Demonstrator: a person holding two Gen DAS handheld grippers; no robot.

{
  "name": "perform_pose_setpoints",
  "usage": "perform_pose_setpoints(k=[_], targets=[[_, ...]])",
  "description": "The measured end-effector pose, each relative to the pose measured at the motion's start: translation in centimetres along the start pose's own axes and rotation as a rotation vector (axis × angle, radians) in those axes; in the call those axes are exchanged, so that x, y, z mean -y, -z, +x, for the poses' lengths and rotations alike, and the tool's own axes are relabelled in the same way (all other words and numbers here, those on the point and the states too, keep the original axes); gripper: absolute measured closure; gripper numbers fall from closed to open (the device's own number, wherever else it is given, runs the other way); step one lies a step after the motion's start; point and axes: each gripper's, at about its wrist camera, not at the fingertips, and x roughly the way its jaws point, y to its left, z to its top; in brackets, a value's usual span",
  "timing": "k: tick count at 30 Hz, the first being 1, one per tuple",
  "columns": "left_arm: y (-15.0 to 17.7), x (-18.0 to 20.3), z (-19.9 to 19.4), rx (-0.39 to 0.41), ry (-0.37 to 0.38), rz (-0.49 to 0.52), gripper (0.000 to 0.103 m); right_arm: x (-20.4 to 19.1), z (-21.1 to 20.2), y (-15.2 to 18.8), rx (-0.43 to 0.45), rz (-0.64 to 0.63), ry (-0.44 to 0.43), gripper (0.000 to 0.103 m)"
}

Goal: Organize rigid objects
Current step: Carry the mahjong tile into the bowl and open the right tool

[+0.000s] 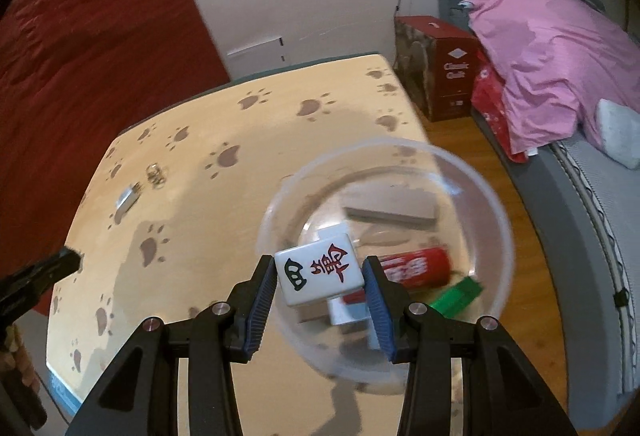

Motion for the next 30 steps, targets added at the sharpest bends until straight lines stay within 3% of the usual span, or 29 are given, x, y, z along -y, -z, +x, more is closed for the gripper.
perform_pose_setpoints(k=[10, 13, 14, 23, 30], targets=[[0.1, 2.5, -0.9, 0.014, -0.014, 0.011, 0.072, 2.6, 1.3, -1.7, 0.009, 0.023, 0.011, 0.053], [0.1, 3.0, -0.8, 0.01, -0.014, 0.011, 0.072, 3.1, 0.8, -1.9, 0.035, 0.031, 0.008, 0.022], [0.0, 3.2, -0.7, 0.01, -0.013, 0.012, 0.072, 3.2, 0.6, -1.9, 0.04, 0.031, 0.004, 0.019], [-1.1, 5.9, 0.3, 0.008, 0.014, 0.058, 0.072, 5.1, -1.0, -1.0, 0.06, 0.065, -0.008, 0.019], [-2.1, 9.6, 2.0, -0.012, 0.082, 0.115, 0.072, 6.6, -2.1, 0.4, 0.055, 0.099, 0.005, 0.019]])
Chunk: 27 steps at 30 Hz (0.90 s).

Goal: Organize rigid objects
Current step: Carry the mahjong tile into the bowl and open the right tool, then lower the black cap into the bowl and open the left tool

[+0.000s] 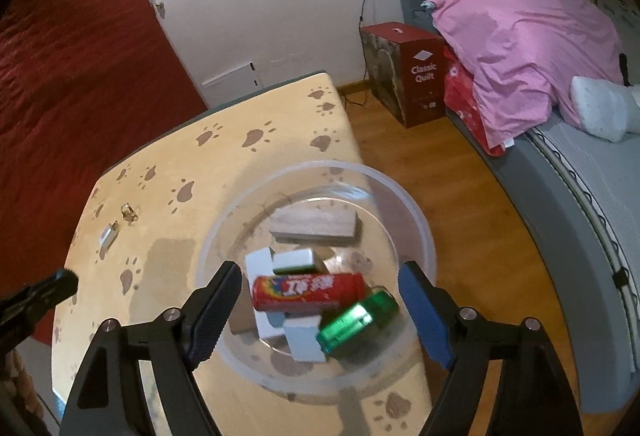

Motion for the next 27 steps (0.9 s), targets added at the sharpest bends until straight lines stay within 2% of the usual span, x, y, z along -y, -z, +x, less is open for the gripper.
perform_pose_setpoints(k=[15, 17, 18, 19, 27], targets=[[-1.9, 7.9, 3.5, -0.053, 0.147, 0.142, 0.071, 2.6, -1.7, 1.7, -0.007, 0.051, 0.032, 0.019], [-2.1, 8.7, 3.9, -0.063, 0.176, 0.153, 0.061, 2.9, -1.7, 1.8, -0.011, 0.058, 0.037, 0.019], [-2.1, 8.9, 3.8, -0.06, 0.179, 0.154, 0.047, 2.9, -1.7, 1.8, -0.012, 0.061, 0.038, 0.019], [-2.0, 9.1, 3.7, -0.049, 0.182, 0.153, 0.038, 3.0, -1.7, 1.9, -0.013, 0.063, 0.04, 0.019], [-1.9, 8.0, 3.6, -0.049, 0.161, 0.129, 0.037, 3.0, -1.6, 1.9, -0.016, 0.066, 0.036, 0.019]])
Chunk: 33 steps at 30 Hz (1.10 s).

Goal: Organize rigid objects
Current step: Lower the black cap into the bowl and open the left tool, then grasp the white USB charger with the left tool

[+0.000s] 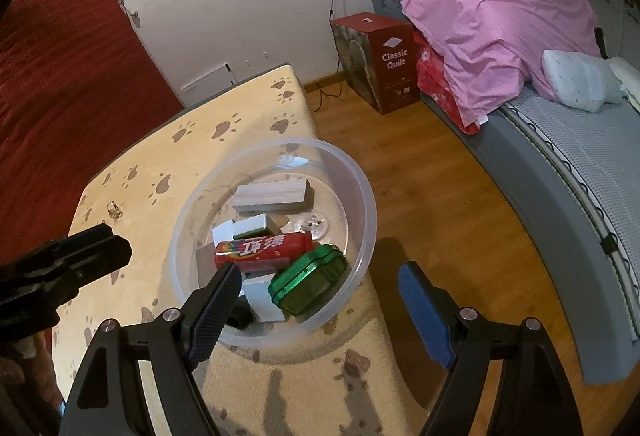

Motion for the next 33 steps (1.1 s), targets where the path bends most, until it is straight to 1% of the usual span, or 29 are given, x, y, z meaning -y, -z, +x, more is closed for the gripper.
perform_pose_setpoints(k=[9, 18, 23, 27, 33], targets=[[1.0, -2.5, -0.7, -0.003, -0.044, -0.048, 0.037, -2.2, 0.7, 0.0, -0.013, -0.039, -0.023, 0.017], [2.1, -6.0, -2.3, 0.007, -0.102, -0.109, 0.037, -5.5, 1.4, 0.0, -0.024, -0.091, -0.068, 0.016], [2.9, -8.9, -3.3, 0.01, -0.141, -0.157, 0.036, -7.5, 1.8, 0.0, -0.032, -0.119, -0.093, 0.016], [3.6, -11.7, -4.1, 0.014, -0.186, -0.206, 0.033, -9.3, 2.2, 0.0, -0.039, -0.144, -0.114, 0.016], [4.2, -15.8, -5.0, 0.018, -0.229, -0.263, 0.029, -11.8, 2.9, 0.2, -0.053, -0.17, -0.13, 0.016]])
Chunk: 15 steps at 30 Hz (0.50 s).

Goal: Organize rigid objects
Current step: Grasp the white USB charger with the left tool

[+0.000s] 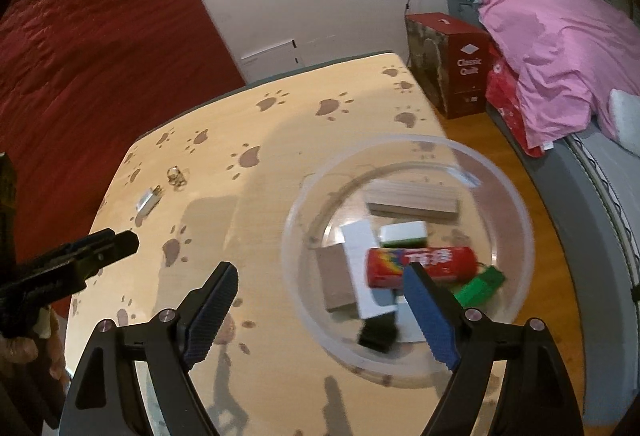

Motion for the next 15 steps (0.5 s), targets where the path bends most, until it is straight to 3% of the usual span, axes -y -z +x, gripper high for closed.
perform_pose_setpoints(k=[15], targets=[[-2.5, -11.0, 3.9, -0.04, -0.066, -0.148, 0.029, -5.2, 3.3, -0.4, -0.048, -0.037, 0.001, 0.015]])
